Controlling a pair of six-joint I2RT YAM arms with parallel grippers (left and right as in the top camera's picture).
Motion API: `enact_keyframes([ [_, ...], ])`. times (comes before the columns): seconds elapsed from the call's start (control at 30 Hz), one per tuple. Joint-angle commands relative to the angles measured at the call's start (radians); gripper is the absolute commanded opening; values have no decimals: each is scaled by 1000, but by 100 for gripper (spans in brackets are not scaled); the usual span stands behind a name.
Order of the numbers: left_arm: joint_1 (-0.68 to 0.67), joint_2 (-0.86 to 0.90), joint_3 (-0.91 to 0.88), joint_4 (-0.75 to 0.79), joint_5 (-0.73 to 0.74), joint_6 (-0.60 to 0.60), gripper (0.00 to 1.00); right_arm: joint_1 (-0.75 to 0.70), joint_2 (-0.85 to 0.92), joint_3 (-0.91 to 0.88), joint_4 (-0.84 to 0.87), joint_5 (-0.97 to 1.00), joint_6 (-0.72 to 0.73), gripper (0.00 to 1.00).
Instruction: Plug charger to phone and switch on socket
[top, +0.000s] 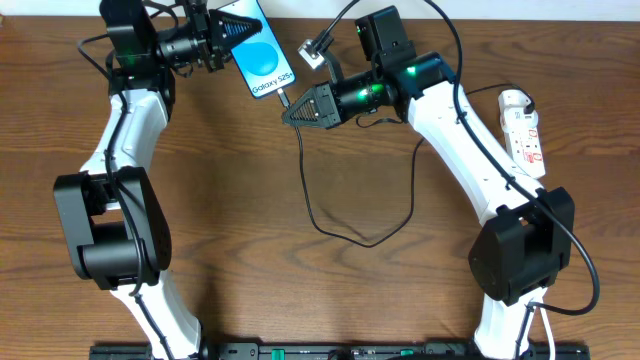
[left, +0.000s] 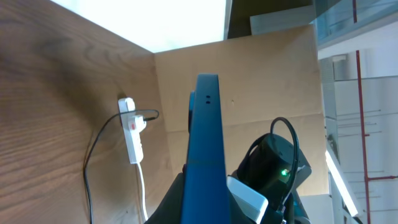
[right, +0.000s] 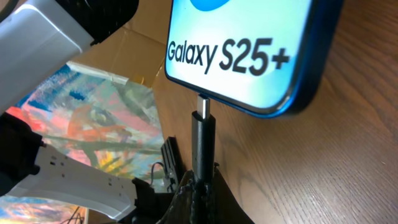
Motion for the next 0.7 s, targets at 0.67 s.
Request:
enact_keyframes([
  [0.67, -11, -19, 15, 11, -72, -29, 7, -35, -19, -1, 18, -12, 145, 1],
])
